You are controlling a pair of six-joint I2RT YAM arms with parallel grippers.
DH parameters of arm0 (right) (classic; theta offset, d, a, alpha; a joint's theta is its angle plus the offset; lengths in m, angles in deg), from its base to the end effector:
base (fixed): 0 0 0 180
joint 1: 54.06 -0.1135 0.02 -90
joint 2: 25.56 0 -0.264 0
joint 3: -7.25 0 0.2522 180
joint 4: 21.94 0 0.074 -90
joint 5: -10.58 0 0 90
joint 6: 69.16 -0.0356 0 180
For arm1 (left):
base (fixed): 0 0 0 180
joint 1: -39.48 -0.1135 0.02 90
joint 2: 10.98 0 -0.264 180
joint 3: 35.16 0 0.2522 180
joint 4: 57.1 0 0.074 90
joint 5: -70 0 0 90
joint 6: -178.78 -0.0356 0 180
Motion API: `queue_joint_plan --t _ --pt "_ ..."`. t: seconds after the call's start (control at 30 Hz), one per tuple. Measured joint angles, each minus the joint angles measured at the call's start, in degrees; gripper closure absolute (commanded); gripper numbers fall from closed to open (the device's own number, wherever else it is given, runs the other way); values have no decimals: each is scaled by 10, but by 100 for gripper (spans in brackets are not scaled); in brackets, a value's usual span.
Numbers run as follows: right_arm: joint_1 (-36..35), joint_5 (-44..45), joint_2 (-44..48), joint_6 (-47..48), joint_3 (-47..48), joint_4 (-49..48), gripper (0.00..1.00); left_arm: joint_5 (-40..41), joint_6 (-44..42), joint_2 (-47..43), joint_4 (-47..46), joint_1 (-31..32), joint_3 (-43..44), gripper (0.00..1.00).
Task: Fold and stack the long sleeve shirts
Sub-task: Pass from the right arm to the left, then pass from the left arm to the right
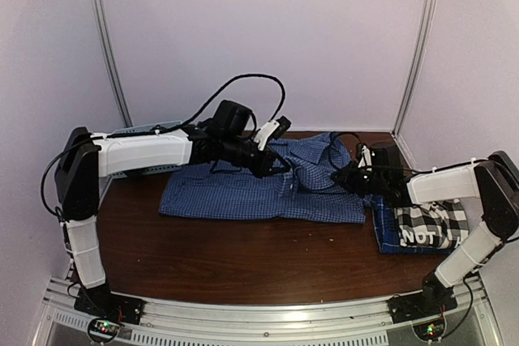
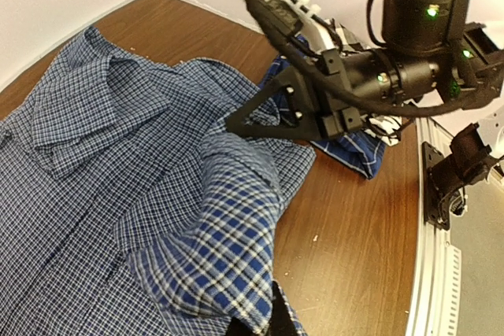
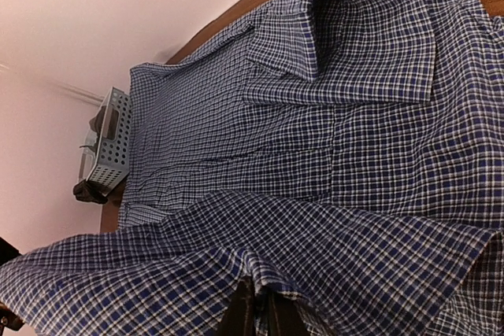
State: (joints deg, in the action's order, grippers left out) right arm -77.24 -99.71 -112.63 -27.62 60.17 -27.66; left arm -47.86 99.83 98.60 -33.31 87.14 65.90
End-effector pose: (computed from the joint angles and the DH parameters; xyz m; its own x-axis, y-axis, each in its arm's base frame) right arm 0.2798 0.1332 0.1845 -0.7764 0.4313 -0.4596 -0.1032 0.6324 0.7677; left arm 0.2888 -0.3416 0.2685 -0.5296 0.3296 -0.7816 0.8335 0.3736 -0.4071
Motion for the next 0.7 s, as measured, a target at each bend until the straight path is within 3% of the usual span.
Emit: queue_joint_plan --t 0.4,0.7 --pt "27 13 -4 33 21 9 76 -59 30 104 95 -59 122 100" --pt "17 -51 42 73 -33 -11 45 -122 23 104 126 -61 126 100"
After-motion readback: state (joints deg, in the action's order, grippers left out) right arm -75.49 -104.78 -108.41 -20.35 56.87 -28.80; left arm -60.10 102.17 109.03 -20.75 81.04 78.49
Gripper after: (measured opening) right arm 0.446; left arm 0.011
